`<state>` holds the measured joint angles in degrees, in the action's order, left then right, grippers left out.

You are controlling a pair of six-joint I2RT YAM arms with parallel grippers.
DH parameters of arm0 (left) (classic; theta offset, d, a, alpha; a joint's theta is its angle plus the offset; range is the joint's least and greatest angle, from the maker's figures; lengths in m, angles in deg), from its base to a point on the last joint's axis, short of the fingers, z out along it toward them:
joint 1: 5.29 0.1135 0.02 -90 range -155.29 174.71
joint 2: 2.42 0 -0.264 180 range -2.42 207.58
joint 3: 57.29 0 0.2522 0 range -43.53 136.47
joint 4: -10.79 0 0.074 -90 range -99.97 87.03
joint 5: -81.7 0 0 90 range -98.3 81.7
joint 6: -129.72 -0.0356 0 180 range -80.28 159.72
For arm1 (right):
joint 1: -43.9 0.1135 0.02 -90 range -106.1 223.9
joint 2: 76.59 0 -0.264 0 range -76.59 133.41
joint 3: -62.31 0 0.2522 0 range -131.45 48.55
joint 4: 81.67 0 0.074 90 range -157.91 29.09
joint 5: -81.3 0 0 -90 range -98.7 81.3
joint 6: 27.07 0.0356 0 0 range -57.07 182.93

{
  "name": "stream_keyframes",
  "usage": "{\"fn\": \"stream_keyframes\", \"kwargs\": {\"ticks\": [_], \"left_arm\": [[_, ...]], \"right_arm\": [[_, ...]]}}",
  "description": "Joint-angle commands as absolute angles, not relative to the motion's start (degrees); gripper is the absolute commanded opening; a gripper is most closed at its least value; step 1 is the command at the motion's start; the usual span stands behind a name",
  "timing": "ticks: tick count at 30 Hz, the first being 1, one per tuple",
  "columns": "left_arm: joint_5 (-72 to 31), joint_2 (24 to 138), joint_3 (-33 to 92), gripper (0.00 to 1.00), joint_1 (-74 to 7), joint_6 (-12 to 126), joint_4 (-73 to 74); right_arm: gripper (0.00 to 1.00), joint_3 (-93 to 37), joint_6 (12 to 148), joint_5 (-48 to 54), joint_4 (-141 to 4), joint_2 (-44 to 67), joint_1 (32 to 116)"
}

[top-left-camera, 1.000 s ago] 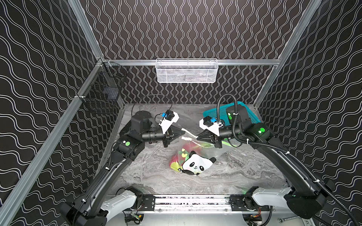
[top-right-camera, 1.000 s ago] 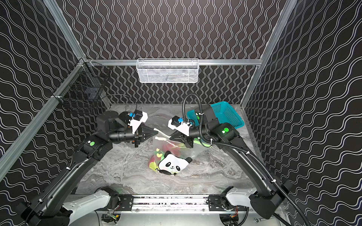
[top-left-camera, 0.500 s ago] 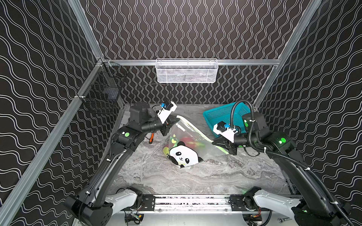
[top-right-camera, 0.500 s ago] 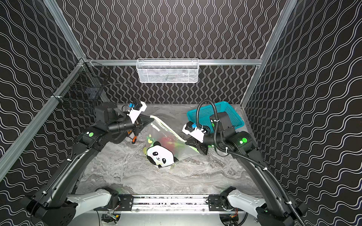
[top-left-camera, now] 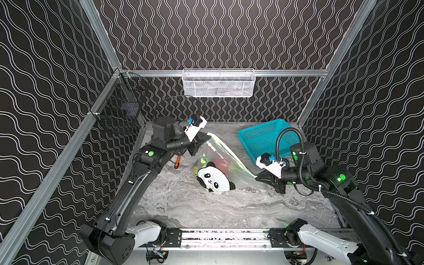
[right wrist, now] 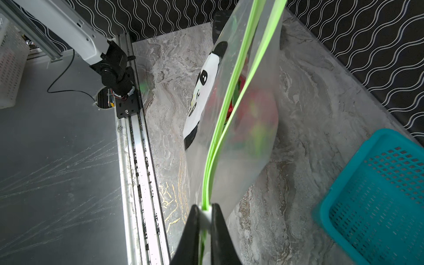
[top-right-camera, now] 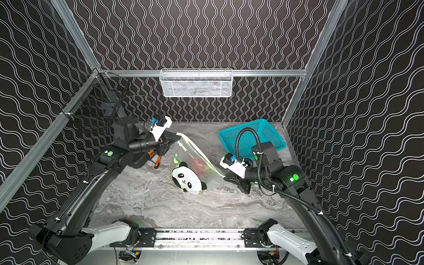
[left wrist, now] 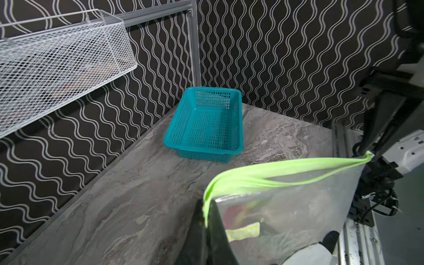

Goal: Open the zip-top bag and take out the dragon fruit
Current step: Unzip the zipper on the zipper food storage bag, then open the zipper of the food storage bag at the center of the board.

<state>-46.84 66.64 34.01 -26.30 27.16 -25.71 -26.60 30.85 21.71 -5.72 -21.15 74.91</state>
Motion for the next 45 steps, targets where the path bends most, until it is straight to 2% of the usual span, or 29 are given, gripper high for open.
{"fn": "stream_keyframes", "kwargs": {"ticks": [1, 4, 8, 9, 11, 12, 18, 21, 25, 37, 45], "left_arm": [[-52.2, 65.1, 34.5, 0.0, -26.1, 24.1, -20.6], [-54.5, 64.4, 35.0, 0.0, -26.4, 21.6, -22.9], [-57.5, 64.1, 34.0, 0.0, -27.3, 22.4, -22.9], [-57.6, 63.9, 33.9, 0.0, -27.4, 22.0, -23.4], [-57.3, 63.5, 33.9, 0.0, -27.8, 21.2, -24.7], [-57.1, 63.4, 34.1, 0.0, -28.1, 20.7, -25.4], [-56.8, 63.2, 34.3, 0.0, -29.1, 20.5, -26.6], [-57.0, 62.8, 34.3, 0.0, -29.2, 20.3, -26.7], [-57.3, 62.0, 33.7, 0.0, -29.4, 20.3, -27.2], [-58.2, 61.2, 33.0, 0.0, -29.9, 20.4, -27.2], [-58.3, 62.1, 32.9, 0.0, -30.6, 20.2, -26.4]], "right_arm": [[0.07, -26.9, 30.8, 24.1, -0.7, -21.4, 74.9], [0.1, -26.7, 29.8, 23.3, 3.4, -22.6, 75.1], [0.15, -26.9, 31.3, 23.6, 0.7, -22.5, 75.3], [0.19, -27.7, 31.6, 24.0, -0.1, -22.0, 75.3], [0.46, -30.5, 34.0, 22.5, -4.1, -21.2, 75.3], [0.5, -32.2, 35.3, 21.1, -5.9, -21.0, 75.3], [0.48, -38.1, 41.5, 28.2, -15.2, -15.8, 75.4], [0.48, -37.1, 41.5, 24.1, -17.5, -13.4, 75.4], [0.52, -38.8, 40.3, 21.2, -18.5, -9.3, 75.4], [0.54, -41.5, 38.4, 19.6, -22.3, -1.2, 75.3], [0.52, -40.7, 37.1, 21.7, -22.7, 0.2, 75.3]]}}
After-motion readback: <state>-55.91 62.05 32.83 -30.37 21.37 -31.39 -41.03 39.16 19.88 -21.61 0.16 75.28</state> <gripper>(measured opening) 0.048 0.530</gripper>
